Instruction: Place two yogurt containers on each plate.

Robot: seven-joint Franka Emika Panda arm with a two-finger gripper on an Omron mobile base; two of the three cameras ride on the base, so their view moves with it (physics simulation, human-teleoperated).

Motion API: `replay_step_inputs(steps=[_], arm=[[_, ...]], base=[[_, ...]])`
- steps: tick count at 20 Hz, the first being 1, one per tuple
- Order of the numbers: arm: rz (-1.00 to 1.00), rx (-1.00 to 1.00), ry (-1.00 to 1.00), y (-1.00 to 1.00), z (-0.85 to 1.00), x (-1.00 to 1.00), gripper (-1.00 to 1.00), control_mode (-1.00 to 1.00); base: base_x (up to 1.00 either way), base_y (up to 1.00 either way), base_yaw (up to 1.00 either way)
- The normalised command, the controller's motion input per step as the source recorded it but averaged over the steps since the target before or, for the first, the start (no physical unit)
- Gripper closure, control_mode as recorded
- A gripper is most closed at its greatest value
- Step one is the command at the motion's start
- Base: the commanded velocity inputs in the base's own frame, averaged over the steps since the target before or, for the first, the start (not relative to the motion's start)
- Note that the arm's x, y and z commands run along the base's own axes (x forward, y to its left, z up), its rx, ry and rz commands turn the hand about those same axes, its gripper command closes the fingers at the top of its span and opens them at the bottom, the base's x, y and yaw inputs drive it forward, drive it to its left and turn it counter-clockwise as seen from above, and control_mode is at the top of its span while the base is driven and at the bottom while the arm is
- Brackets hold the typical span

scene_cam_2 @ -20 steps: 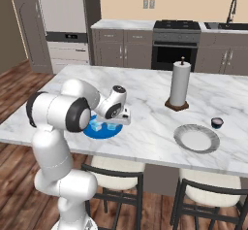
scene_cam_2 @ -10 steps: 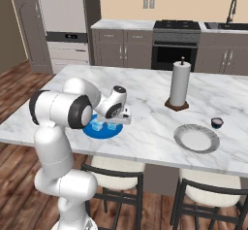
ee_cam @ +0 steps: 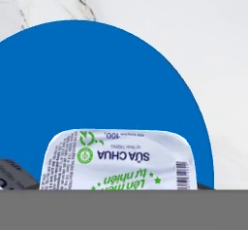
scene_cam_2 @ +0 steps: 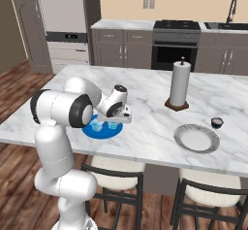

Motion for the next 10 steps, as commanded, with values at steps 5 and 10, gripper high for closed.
replay_step_inputs(steps=[5, 10], arm=[[0.01, 0.0, 0.0, 0.0, 0.0, 0.0, -1.0, -1.0], [0.01, 0.0, 0.0, 0.0, 0.0, 0.0, -1.0, -1.0]], base=[[0.0, 0.0, 0.0], [0.0, 0.0, 0.0]])
